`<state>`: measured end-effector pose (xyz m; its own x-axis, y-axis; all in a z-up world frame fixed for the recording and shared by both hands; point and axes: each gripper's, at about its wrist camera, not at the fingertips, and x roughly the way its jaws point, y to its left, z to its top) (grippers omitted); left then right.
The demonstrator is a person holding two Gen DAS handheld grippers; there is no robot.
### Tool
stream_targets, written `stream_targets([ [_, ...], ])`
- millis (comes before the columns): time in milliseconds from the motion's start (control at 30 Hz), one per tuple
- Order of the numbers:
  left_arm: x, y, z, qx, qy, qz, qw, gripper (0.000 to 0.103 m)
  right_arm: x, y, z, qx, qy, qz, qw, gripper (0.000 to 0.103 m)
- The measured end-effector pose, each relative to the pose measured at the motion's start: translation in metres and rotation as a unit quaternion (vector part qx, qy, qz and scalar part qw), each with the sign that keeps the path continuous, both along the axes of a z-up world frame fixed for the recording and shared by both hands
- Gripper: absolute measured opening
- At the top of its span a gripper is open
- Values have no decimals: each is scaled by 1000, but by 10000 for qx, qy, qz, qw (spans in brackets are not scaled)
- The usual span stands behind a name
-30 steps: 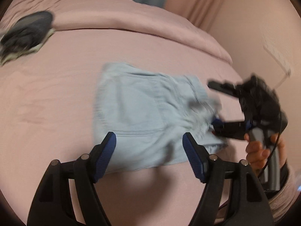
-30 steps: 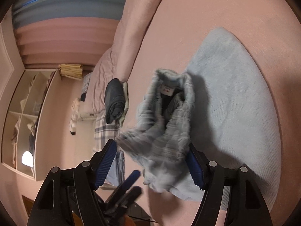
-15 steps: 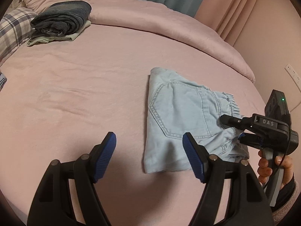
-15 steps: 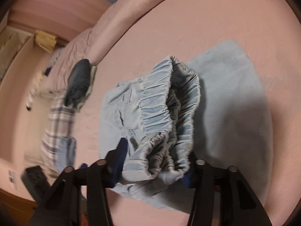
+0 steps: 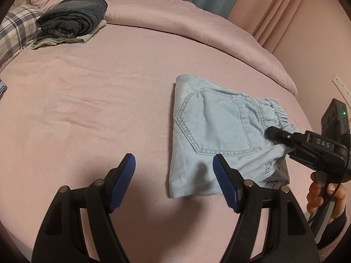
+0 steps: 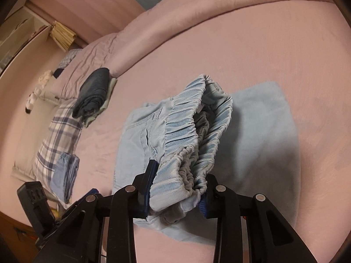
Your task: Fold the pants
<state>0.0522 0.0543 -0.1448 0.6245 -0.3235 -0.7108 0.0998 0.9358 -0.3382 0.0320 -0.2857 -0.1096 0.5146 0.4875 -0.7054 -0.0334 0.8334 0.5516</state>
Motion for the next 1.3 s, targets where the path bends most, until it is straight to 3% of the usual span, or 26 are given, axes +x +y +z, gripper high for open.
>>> stream_targets([
  [767, 5, -8, -3, 129, 96, -115, 9998, 73, -24, -21, 30, -40, -511, -352, 9981, 34],
  [967, 11, -14, -7, 222, 177, -167, 9995, 73, -31, -41, 11, -102, -240, -600, 9979, 34],
  [1133, 16, -23, -8, 329, 201, -215, 9990, 73, -23, -47, -23, 26, 250, -538, 9982, 34],
  [1300, 18, -28, -6, 455, 197, -260, 9984, 73, -20, -49, -18, 298, 92, -519, 9982, 34],
])
